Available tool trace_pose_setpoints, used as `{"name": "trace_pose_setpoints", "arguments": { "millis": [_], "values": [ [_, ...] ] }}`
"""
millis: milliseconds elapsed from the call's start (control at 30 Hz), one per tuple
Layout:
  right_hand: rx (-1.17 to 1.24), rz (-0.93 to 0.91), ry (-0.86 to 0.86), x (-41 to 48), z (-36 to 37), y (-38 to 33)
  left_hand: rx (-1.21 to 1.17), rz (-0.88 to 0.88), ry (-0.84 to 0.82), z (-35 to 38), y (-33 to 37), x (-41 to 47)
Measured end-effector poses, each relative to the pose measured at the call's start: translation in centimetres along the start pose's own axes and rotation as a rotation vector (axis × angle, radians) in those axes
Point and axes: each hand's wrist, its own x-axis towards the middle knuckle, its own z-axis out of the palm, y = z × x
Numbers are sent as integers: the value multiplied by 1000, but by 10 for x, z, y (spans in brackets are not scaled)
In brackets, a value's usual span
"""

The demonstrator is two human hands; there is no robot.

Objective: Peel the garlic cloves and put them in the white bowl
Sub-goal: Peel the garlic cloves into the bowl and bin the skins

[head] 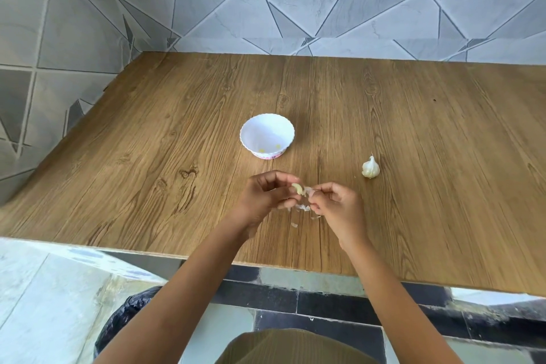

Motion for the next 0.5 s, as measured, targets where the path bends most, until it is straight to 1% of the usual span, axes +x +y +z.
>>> {"name": "trace_pose_setpoints", "arguments": {
  "millis": [67, 100, 133, 167, 233, 333, 367, 433, 500],
  "values": [
    [-373, -214, 12, -1, 1, 8, 6, -1, 4, -2, 0, 0],
    [-487, -271, 17, -1, 2, 9, 21, 4, 9, -2, 0, 0],
    [-541, -314, 25, -1, 2, 8, 36, 11, 16, -3, -1, 1],
    [-543, -362, 27, -1, 2, 8, 48, 19, 26, -3, -1, 1],
    [-470, -430, -7, -1, 4, 10, 57, 32, 46, -5, -1, 2],
    [-302, -448, -123, 0, 3, 6, 69, 37, 55, -6, -1, 1],
    [-299, -467, -130, 0, 4, 4, 80, 38, 52, -6, -1, 1],
    [-296, -503, -80, 0, 7, 4, 104, 35, 53, -5, 0, 1],
    [-284, -488, -24, -1, 7, 3, 99, 23, 77, -5, 0, 1]
  ]
}}
